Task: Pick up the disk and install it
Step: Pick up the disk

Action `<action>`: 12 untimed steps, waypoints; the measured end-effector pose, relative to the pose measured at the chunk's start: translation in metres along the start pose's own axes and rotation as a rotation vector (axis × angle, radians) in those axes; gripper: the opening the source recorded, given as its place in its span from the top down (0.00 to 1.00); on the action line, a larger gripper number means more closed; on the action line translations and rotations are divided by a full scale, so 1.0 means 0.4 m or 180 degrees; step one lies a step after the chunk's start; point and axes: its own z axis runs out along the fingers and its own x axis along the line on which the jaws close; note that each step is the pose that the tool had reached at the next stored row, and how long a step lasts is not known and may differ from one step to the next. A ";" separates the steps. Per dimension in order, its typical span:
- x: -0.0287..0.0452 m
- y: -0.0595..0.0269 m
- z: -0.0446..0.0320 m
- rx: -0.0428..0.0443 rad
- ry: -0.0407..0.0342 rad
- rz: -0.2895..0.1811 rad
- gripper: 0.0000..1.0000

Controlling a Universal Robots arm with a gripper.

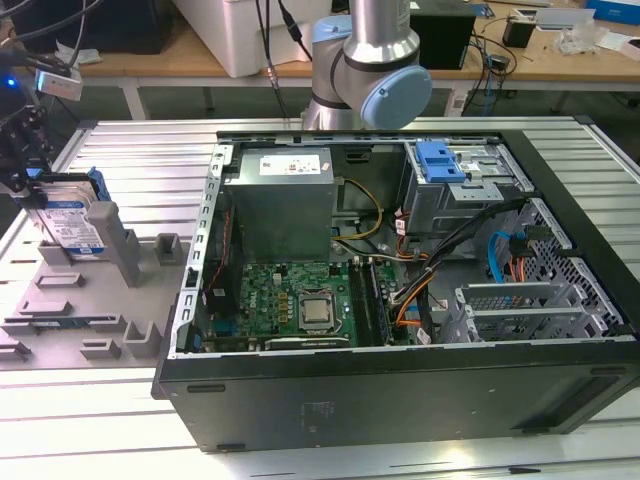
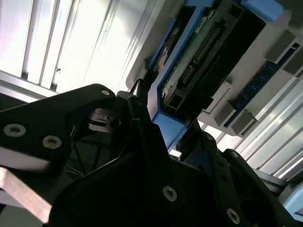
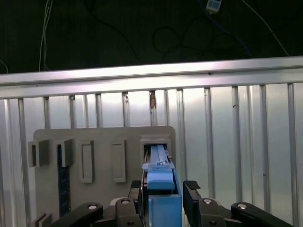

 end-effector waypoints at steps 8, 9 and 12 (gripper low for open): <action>0.000 0.000 0.001 0.0001 0.0000 0.0000 0.52; 0.000 0.000 0.001 0.0001 0.0000 0.0000 0.52; 0.000 0.000 0.003 0.0001 -0.0001 0.0000 0.60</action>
